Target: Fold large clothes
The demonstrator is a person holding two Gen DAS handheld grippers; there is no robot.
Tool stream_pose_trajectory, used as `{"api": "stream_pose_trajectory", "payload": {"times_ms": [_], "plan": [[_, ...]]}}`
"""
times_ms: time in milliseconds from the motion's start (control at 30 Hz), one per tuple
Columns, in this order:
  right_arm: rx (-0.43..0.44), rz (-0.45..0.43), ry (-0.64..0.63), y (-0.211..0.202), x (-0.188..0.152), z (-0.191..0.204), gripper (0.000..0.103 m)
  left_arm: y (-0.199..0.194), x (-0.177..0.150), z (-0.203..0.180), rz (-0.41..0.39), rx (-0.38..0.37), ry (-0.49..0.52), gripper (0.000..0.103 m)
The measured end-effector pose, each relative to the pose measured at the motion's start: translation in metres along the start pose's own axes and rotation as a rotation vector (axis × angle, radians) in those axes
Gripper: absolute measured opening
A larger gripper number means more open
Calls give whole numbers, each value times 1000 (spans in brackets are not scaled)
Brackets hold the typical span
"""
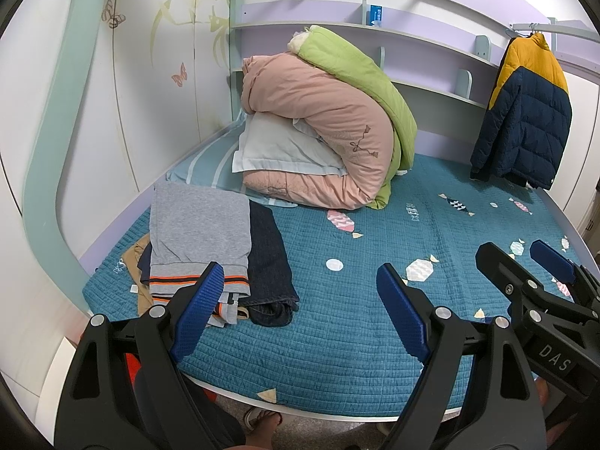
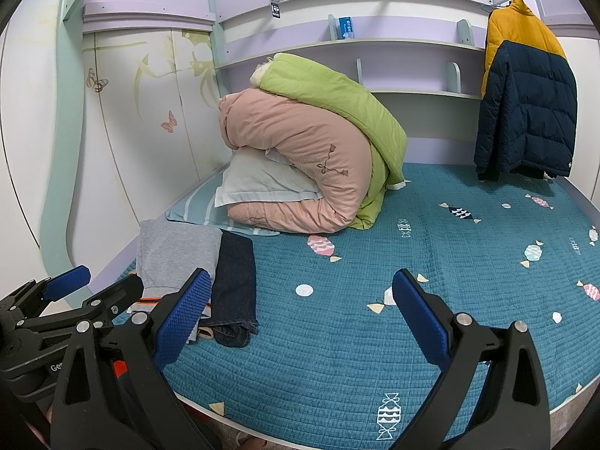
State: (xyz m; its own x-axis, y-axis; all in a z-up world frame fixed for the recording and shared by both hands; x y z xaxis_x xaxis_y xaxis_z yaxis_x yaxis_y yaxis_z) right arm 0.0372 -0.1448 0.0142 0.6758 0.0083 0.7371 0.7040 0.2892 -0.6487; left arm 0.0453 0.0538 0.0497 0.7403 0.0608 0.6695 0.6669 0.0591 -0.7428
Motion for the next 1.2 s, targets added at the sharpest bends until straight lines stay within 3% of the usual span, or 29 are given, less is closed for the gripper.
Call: {"api": "stream_pose_trajectory", "payload": {"times_ms": [1200], "plan": [[2, 4, -9, 1, 0, 0, 94, -4, -6, -3, 3, 7, -6, 83]]}}
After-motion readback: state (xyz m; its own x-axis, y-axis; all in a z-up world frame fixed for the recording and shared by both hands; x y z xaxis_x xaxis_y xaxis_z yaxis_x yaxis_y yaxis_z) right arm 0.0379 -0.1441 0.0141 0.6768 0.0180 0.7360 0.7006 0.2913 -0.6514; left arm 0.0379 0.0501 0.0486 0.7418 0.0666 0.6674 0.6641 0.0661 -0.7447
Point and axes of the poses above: each gripper's, at about its wrist camera, not at the fingertips, and y roughly the way its jaws point, z to its left, x to its top, the point moved 3 cm from there along y, roughly the way its jaws point, and after that the axes turned 11 degrees about z, right-handed, at the moved point
